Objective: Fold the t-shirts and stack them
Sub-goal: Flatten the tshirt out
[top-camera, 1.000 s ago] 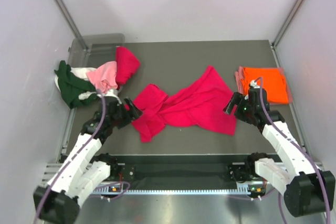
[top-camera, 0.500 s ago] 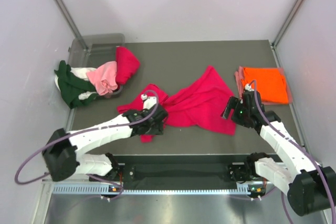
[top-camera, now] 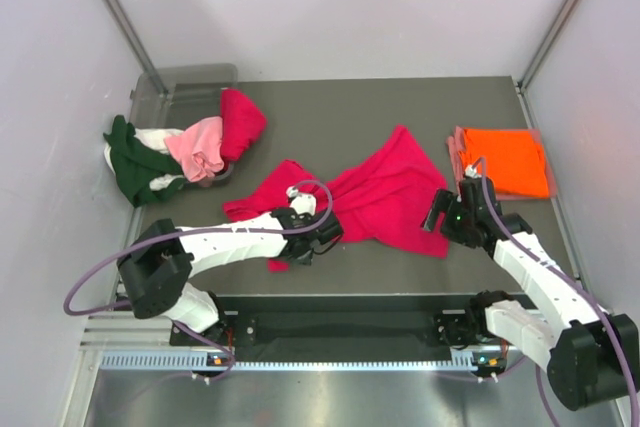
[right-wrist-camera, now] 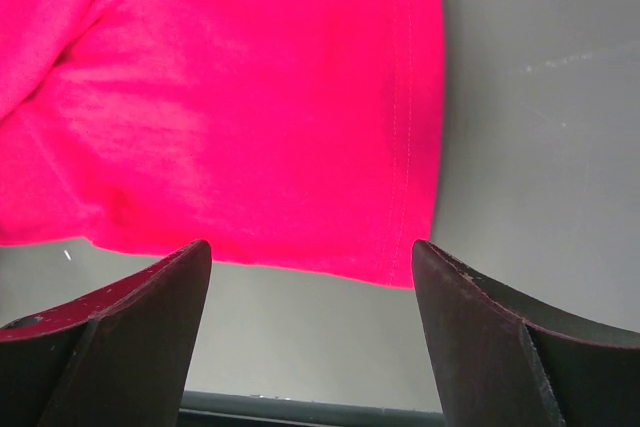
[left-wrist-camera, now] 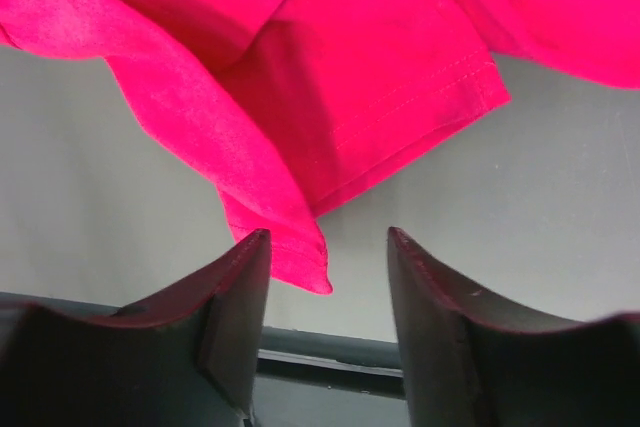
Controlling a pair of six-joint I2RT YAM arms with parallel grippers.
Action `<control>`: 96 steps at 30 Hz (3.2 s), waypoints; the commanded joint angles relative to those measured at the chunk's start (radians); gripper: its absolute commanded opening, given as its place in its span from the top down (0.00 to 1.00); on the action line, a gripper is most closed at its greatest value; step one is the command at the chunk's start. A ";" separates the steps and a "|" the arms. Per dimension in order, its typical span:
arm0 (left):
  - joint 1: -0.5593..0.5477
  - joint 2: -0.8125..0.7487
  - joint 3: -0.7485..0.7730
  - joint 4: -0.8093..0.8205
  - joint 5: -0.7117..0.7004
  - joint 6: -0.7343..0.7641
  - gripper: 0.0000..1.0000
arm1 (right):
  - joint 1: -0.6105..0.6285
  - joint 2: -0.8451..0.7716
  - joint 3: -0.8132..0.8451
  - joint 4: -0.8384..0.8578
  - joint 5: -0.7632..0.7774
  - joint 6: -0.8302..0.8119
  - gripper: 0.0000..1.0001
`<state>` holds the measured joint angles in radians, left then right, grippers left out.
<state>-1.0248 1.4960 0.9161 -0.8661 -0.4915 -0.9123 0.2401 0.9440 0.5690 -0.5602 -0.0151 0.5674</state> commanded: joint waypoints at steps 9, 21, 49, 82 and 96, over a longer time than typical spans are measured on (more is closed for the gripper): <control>-0.009 -0.015 -0.068 0.041 0.047 0.010 0.87 | 0.008 0.013 -0.012 0.010 0.047 0.003 0.18; 0.152 -0.290 -0.164 0.137 0.220 0.110 1.00 | 0.044 0.016 -0.053 -0.041 0.098 0.110 0.31; 0.598 -0.740 -0.235 0.194 0.318 0.096 1.00 | 0.139 0.141 -0.095 0.020 0.233 0.284 0.74; 0.857 -0.329 0.176 0.392 0.626 0.098 1.00 | -0.021 0.260 0.446 0.014 -0.052 -0.077 1.00; 1.147 -0.138 1.051 0.161 0.691 0.139 1.00 | -0.110 0.360 1.100 -0.116 -0.283 -0.072 1.00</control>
<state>0.0673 1.4067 1.7721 -0.6590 0.1761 -0.7864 0.1452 1.3464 1.5501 -0.6403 -0.2386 0.4976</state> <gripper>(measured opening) 0.012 0.010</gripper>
